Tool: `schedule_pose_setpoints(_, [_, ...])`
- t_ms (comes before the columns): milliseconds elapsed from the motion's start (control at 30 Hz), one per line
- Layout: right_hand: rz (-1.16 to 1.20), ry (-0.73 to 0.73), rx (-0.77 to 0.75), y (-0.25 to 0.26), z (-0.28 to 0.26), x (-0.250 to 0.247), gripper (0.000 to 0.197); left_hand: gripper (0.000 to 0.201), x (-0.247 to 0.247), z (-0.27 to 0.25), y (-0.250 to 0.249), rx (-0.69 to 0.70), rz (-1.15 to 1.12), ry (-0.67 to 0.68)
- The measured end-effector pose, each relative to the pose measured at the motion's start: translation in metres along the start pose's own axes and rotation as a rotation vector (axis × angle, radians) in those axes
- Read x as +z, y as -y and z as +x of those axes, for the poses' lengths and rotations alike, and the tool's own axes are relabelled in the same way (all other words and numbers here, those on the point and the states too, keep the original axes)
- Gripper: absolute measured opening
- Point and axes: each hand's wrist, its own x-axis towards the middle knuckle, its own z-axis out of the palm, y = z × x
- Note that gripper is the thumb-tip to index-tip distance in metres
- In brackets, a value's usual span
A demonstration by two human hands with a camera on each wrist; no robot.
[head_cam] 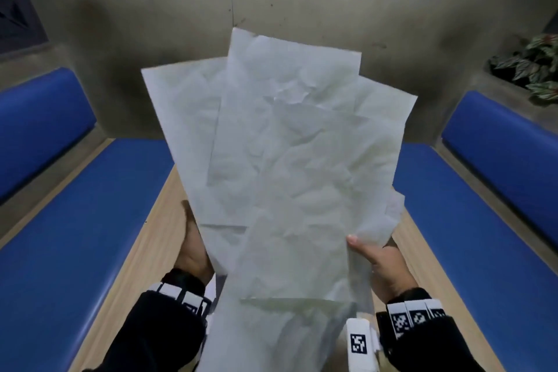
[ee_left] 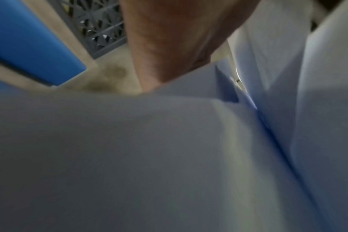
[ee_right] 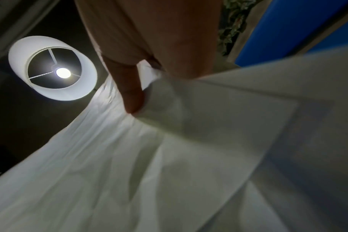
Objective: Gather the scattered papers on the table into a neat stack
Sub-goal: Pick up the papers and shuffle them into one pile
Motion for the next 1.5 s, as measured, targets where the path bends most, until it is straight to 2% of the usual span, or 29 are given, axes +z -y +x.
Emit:
schedule_pose_setpoints(67, [0.000,-0.025,-0.052,0.002,0.000,0.001,0.048,0.080,-0.001,-0.001,-0.007,0.095,-0.013,0.086])
schedule_pose_setpoints(100, [0.018,-0.033,-0.079,0.003,0.000,0.002,0.053,0.091,-0.005,-0.002,-0.008,0.114,0.008,0.122])
schedule_pose_setpoints(133, [0.013,-0.029,-0.109,0.004,0.000,0.002,0.061,0.095,-0.010,0.001,-0.005,0.122,0.070,0.146])
schedule_pose_setpoints(167, [-0.023,-0.026,-0.139,0.005,0.000,0.002,0.065,0.094,-0.012,0.001,-0.003,0.146,0.168,0.108])
schedule_pose_setpoints(267, [-0.144,0.019,-0.182,0.005,-0.002,0.003,0.068,0.078,-0.027,0.011,0.002,0.232,0.429,-0.038])
schedule_pose_setpoints(367, [-0.121,0.073,-0.156,-0.001,-0.004,-0.001,0.082,0.081,-0.034,0.013,0.010,0.150,0.443,-0.033])
schedule_pose_setpoints(400, [-0.118,0.102,-0.135,-0.004,-0.006,0.000,0.077,0.069,-0.031,0.009,0.012,0.115,0.457,-0.013])
schedule_pose_setpoints(467, [-0.121,0.124,-0.106,-0.010,-0.008,0.000,0.065,0.032,-0.023,0.002,0.020,0.055,0.532,-0.004])
schedule_pose_setpoints(500, [-0.127,0.118,-0.089,-0.012,-0.010,0.002,0.060,0.026,-0.021,-0.002,0.025,0.016,0.551,-0.040])
schedule_pose_setpoints(533, [-0.126,0.114,-0.078,-0.013,-0.011,0.004,0.055,0.029,-0.024,-0.001,0.030,0.016,0.558,-0.066])
schedule_pose_setpoints(567, [-0.123,0.113,-0.077,-0.013,-0.012,0.005,0.048,0.042,-0.028,0.002,0.032,0.009,0.549,-0.101])
schedule_pose_setpoints(633, [-0.134,0.108,-0.121,-0.006,-0.013,0.007,0.034,0.086,-0.035,0.010,0.034,0.007,0.567,-0.177])
schedule_pose_setpoints(667, [-0.137,0.105,-0.154,-0.002,-0.014,0.008,0.030,0.098,-0.037,0.012,0.030,0.023,0.561,-0.188])
schedule_pose_setpoints(700, [-0.136,0.118,-0.182,0.004,-0.016,0.009,0.027,0.097,-0.037,0.013,0.026,0.015,0.531,-0.177])
schedule_pose_setpoints(733, [-0.148,0.122,-0.205,0.007,-0.014,0.008,0.027,0.086,-0.032,0.011,0.020,0.023,0.502,-0.137])
schedule_pose_setpoints(833, [-0.215,0.135,-0.283,0.014,-0.013,0.007,0.040,0.035,-0.022,0.001,0.010,0.032,0.526,-0.032])
schedule_pose_setpoints(900, [-0.366,0.068,-0.334,0.013,-0.010,0.000,0.050,0.016,-0.026,0.001,0.012,0.034,0.522,-0.009])
schedule_pose_setpoints(967, [-0.450,0.022,-0.332,0.013,-0.008,-0.003,0.050,0.025,-0.027,0.001,0.015,0.033,0.505,0.055])
schedule_pose_setpoints(1033, [-0.440,0.070,-0.321,0.014,-0.006,-0.002,0.036,0.037,-0.031,0.009,0.021,0.082,0.545,0.088])
schedule_pose_setpoints(1100, [-0.488,0.115,-0.329,0.012,-0.005,0.003,0.027,0.024,-0.029,0.014,0.026,0.116,0.642,0.054])
schedule_pose_setpoints(1167, [-0.475,0.122,-0.329,0.008,0.000,0.007,0.028,0.017,-0.025,0.019,0.028,0.132,0.693,0.054])
schedule_pose_setpoints(1267, [-0.338,0.097,-0.292,0.009,0.001,0.015,0.022,0.025,-0.020,0.019,0.025,0.144,0.684,0.052])
schedule_pose_setpoints(1367, [-0.248,0.113,-0.294,0.014,-0.003,0.017,0.023,0.030,-0.020,0.011,0.020,0.127,0.555,0.082])
schedule_pose_setpoints(1467, [-0.221,0.214,-0.209,0.006,-0.004,0.010,0.037,0.078,-0.032,0.005,0.021,0.094,0.498,0.120])
schedule_pose_setpoints(1500, [-0.214,0.237,-0.160,-0.001,-0.004,0.007,0.044,0.084,-0.037,0.004,0.023,0.085,0.481,0.128])
